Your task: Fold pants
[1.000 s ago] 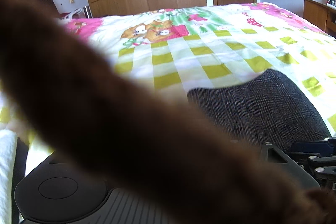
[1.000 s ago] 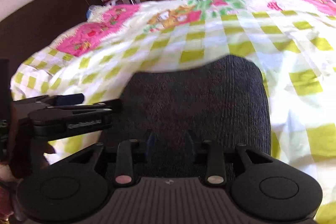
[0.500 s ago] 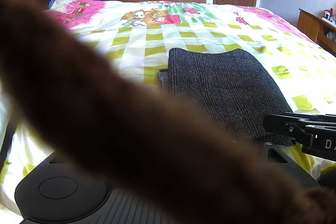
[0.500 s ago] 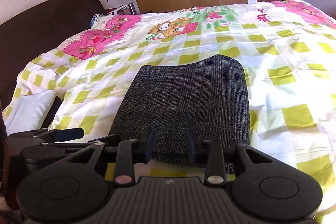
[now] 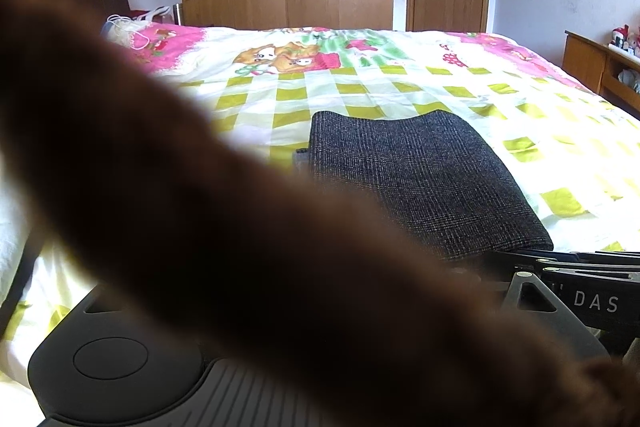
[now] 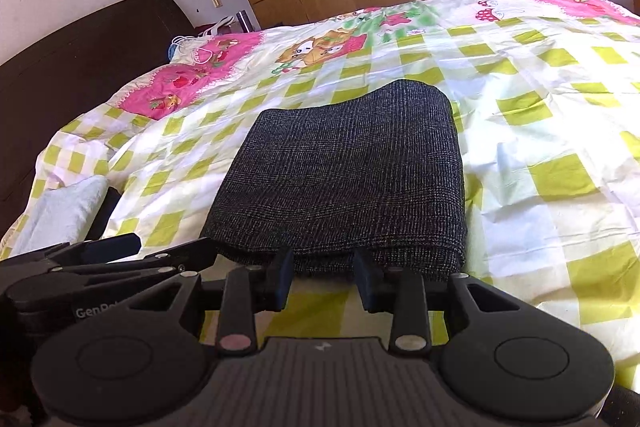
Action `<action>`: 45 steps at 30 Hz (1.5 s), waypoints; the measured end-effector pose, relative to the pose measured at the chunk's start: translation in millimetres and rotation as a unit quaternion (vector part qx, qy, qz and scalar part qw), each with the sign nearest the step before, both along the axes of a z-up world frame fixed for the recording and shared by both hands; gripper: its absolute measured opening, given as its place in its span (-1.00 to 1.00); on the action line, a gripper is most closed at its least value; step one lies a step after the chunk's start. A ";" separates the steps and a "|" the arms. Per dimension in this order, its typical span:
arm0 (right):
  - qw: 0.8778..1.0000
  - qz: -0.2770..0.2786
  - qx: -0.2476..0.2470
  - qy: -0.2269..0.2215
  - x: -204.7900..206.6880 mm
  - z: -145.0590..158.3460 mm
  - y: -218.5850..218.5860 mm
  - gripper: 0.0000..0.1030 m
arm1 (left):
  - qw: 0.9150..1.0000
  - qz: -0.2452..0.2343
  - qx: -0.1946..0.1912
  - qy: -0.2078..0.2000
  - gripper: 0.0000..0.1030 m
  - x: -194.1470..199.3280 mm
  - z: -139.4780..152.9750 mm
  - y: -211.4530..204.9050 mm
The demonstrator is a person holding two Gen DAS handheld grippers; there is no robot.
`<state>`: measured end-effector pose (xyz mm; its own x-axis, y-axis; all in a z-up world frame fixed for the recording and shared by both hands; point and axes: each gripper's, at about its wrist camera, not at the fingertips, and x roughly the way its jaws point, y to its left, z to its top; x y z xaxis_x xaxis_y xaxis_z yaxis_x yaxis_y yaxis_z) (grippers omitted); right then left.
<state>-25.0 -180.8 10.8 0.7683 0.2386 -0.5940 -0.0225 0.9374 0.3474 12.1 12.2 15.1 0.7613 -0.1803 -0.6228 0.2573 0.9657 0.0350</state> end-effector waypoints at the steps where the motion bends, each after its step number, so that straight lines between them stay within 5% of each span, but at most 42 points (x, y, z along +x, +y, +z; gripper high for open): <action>1: 1.000 0.000 0.000 0.004 1.0 -1.1 0.4 -0.08 | 1.000 0.002 0.001 0.002 0.76 0.4 -0.7 -0.1; 34: 1.000 -0.008 0.001 0.014 6.1 -6.8 0.9 -0.04 | 0.996 0.020 -0.042 0.074 0.91 21.2 -12.4 9.4; 45: 0.999 -0.014 -0.032 0.016 3.3 -4.4 5.9 0.06 | 0.998 0.012 0.016 0.057 0.91 15.7 -12.9 -5.7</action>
